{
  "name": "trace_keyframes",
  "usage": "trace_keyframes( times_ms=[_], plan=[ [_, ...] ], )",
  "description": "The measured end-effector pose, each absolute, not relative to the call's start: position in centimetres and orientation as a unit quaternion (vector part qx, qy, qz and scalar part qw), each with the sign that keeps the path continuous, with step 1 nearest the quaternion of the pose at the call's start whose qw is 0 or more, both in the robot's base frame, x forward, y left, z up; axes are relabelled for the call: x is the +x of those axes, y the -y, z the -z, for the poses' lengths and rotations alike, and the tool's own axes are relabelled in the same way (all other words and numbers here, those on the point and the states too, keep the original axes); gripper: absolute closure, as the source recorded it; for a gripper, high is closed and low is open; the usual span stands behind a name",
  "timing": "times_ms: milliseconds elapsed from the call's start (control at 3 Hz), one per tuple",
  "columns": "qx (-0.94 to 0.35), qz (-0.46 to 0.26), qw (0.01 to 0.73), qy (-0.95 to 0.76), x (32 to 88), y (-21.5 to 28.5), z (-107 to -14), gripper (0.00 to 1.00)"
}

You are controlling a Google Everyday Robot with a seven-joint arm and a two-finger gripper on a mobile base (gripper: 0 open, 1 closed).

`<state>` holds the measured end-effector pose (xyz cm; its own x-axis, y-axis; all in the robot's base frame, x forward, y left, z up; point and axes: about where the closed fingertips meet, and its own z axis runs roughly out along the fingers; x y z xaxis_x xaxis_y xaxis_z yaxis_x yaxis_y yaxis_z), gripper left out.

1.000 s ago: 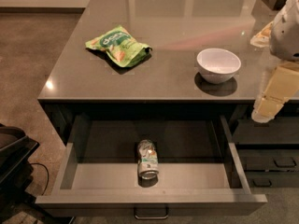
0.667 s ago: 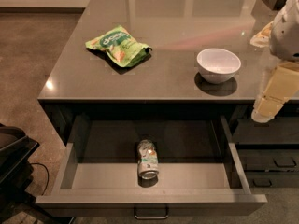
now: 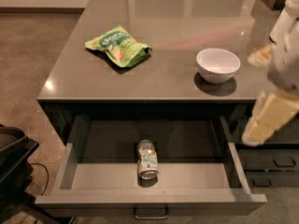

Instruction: Pick 7up can from top drawer and place on counter

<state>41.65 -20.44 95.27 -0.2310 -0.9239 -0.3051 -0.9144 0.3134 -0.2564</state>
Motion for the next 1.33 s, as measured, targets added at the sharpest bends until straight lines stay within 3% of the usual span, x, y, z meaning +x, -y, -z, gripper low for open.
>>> trace_keyframes(
  times_ms=[333, 667, 1333],
  plan=[
    [-0.524, -0.068, 0.24, -0.814, 39.5, 18.5, -89.3, 0.0],
    [-0.489, -0.1, 0.259, -0.827, 38.7, 17.6, -87.0, 0.0],
    [-0.462, -0.102, 0.282, -0.835, 38.7, 16.9, -85.9, 0.0]
  ],
)
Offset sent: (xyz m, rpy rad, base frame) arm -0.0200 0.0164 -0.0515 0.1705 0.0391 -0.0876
